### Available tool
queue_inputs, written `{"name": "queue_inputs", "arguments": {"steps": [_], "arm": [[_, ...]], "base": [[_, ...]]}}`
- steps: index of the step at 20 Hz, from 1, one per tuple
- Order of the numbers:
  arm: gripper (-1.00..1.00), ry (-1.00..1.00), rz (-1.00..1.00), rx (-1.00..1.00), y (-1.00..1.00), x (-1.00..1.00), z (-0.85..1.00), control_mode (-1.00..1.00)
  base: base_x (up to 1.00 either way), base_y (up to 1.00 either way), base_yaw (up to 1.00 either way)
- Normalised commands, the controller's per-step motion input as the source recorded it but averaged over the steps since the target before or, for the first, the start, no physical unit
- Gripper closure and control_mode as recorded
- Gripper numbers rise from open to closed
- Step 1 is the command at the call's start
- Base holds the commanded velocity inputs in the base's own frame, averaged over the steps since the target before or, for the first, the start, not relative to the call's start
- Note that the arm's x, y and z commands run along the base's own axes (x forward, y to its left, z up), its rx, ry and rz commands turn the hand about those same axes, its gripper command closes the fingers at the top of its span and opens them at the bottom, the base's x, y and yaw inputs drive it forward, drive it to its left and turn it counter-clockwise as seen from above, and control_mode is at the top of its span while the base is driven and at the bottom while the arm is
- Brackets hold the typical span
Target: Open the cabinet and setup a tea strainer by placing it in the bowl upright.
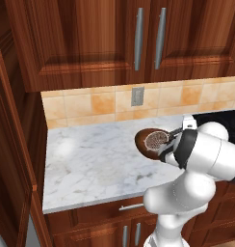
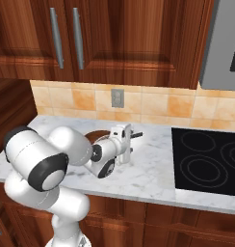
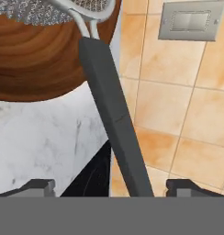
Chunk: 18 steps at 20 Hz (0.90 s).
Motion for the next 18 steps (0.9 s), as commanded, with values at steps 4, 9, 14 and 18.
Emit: {"name": "queue_inputs", "arguments": {"steps": [4,9,14,18], "arm": [[-1.0,0.0,0.0,0.0,0.12,0.0,0.0,-1.0],[-1.0,0.08,-0.02,0.0,0.0,0.0,0.0,-1.0],[-1.0,0.18,-0.04,0.09,0.0,-0.13,0.14,-1.0],[-1.0,0.18,-0.05,0.14,0.0,-0.52,0.36,-1.0]], "base": [[0.0,0.0,0.0],[0.0,0.0,0.0],[0.0,0.0,0.0],[0.0,0.0,0.0]]}}
